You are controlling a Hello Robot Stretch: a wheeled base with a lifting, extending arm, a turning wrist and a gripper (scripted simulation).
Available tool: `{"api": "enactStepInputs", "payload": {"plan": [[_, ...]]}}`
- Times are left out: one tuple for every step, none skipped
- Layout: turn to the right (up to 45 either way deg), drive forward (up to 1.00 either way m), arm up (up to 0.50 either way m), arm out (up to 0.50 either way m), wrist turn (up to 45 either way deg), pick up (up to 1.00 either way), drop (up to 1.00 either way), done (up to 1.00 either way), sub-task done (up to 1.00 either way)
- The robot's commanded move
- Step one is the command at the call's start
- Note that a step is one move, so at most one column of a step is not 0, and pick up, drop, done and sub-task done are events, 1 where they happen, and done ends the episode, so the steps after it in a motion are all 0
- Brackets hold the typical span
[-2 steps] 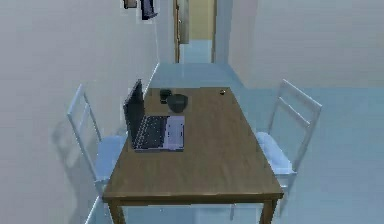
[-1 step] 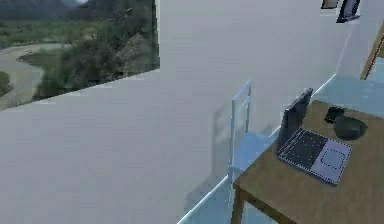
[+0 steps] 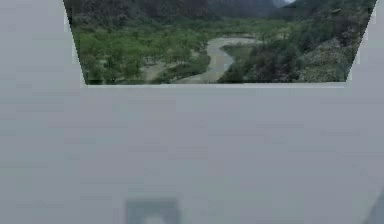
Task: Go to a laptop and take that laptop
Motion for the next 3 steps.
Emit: {"api": "enactStepInputs", "payload": {"plan": [[-9.0, 0.0, 0.0, 0.0, 0.0, 0.0, 0.0, 0.0, 0.0], [45.0, 0.0, 0.0, 0.0, 0.0, 0.0, 0.0, 0.0, 0.0], [9.0, 0.0, 0.0, 0.0, 0.0, 0.0, 0.0, 0.0, 0.0]]}}
